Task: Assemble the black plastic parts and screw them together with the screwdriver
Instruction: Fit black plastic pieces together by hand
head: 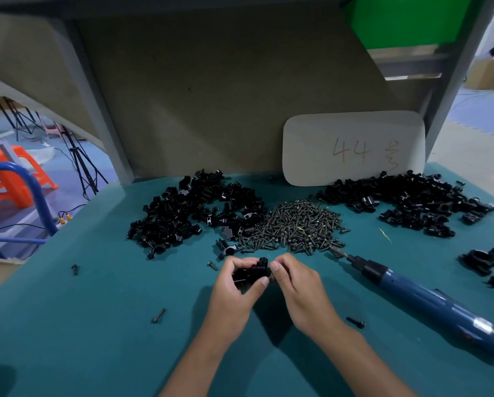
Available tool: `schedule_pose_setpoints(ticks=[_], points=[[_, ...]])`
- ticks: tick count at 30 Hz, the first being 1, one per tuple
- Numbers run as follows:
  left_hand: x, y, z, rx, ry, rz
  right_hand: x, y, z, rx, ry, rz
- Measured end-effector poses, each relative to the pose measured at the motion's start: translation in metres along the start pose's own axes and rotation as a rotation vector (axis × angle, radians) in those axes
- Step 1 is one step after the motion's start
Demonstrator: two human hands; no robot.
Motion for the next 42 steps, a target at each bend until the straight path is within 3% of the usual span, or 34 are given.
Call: schedule_pose_setpoints(ticks=[3, 9, 16, 26, 37, 42], points=[[0.002, -0.004, 0.0, -0.018, -0.006, -0.033, 0.001, -0.001, 0.0, 0.074, -0.008, 0.035], [0.002, -0.003, -0.003, -0.03, 0.006, -0.035, 0.002, -0.012, 0.006, 0.024, -0.078, -0.08], [0.0, 0.002, -0.003, -0.028, 0.009, 0.018, 0.001, -0.004, 0.011, -0.08, -0.116, -0.042], [0.001, -0.003, 0.0, -0.035, -0.034, -0.03, 0.001, -0.004, 0.006, 0.061, -0.044, 0.023], [-0.002, 0.006, -0.009, -0.032, 0.028, 0.049, 0.004, -0.009, 0.007, -0.062, -0.092, -0.036], [0.0, 0.005, -0.004, -0.015, 0.008, 0.022, 0.0, -0.006, 0.001, -0.008, 0.007, -0.007]])
Point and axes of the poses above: each hand's wrist, its own x-axis towards the middle knuckle, its own y-axis out of the palm, z = x × y, the point moved 8 cm from there along x, towards the middle knuckle, and after that the axes turned 8 degrees about -x, right-handed, at the moved point
